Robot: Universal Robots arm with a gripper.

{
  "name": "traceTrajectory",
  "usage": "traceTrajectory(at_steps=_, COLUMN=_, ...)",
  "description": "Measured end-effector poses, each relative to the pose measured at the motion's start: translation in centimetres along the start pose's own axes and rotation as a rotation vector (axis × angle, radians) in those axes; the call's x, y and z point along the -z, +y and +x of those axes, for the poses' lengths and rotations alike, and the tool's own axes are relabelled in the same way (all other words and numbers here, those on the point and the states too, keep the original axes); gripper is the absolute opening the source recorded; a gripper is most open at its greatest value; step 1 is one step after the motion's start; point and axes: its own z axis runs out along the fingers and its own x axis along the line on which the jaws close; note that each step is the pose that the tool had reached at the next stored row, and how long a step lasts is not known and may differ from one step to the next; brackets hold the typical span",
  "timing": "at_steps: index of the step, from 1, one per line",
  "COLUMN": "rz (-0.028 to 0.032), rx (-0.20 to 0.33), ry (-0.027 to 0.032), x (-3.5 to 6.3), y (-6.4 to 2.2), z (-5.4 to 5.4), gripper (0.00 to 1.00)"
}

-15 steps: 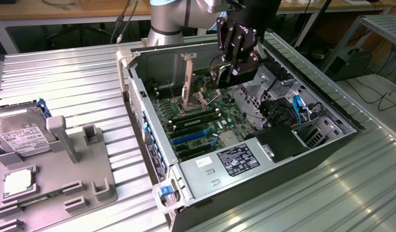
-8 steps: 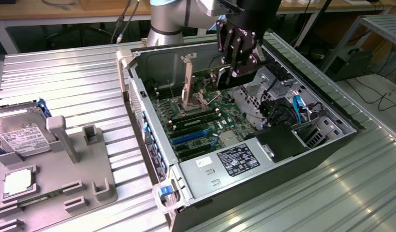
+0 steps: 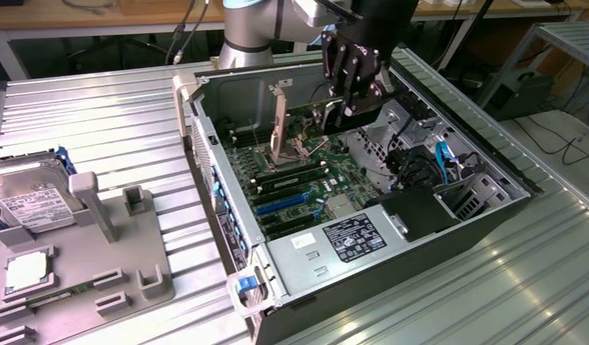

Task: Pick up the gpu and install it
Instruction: 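Insert the gpu into the slot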

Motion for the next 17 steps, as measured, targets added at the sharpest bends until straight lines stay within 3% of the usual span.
traceTrajectory(at_steps=8, rz=-0.0002, rx=0.005, ry=-0.0007, x=-0.04, y=-0.01, z=0.0, gripper=0.28)
traceTrajectory(at_steps=17, rz=-0.0079, rx=0.005, ry=-0.0007, x=-0.67, y=-0.02, z=0.05, gripper=0.28)
